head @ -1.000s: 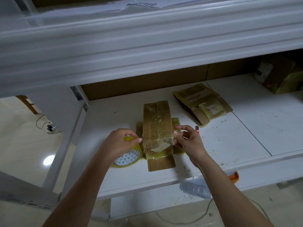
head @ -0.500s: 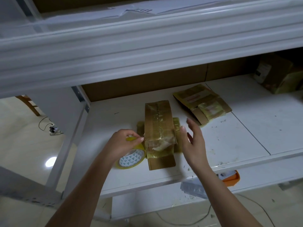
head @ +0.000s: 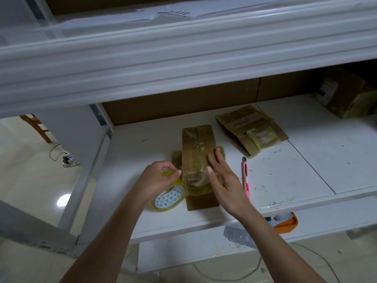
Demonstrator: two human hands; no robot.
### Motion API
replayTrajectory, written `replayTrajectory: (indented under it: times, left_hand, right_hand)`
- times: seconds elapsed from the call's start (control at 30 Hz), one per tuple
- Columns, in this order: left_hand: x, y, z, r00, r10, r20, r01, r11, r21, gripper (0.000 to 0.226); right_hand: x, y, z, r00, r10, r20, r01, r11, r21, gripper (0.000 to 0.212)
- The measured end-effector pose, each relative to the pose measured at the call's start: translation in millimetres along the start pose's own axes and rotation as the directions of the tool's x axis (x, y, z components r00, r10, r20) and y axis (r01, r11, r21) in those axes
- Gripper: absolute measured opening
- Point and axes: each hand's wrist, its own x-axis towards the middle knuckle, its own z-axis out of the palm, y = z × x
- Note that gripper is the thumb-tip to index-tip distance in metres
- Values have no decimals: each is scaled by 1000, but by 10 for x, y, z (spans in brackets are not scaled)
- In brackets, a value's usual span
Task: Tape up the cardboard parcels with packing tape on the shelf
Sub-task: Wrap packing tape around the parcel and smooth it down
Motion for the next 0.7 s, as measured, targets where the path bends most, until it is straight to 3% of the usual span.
replayTrajectory:
  times: [0.1, 0.2, 0.4, 0.57, 0.7]
  left_hand:
    - [-25, 36, 19, 1000, 2, 9, -2, 1000, -4, 18]
    - [-42, 47, 37, 1000, -8, 16, 8, 1000, 2, 17]
    - [-70, 131, 82, 1000, -6, 14, 7, 996, -86, 20]
    - [-90, 257, 202, 998, 8, 68, 3, 988, -157, 20]
    - [-87, 236, 186, 994, -12, 110, 32, 982, -187, 18]
  right_hand:
    - [76, -25, 27, 996, -58, -61, 48, 988, -146, 64]
    - [164, -15, 48, 997, -79, 19, 82, 970, -227, 66]
    - [337, 0, -218, 989, -39, 141, 53, 994, -100, 46]
    - [441, -25, -160, 995, 1, -97, -18, 983, -181, 48]
    - [465, 95, -41, 995, 77, -58, -78, 997, -21, 56]
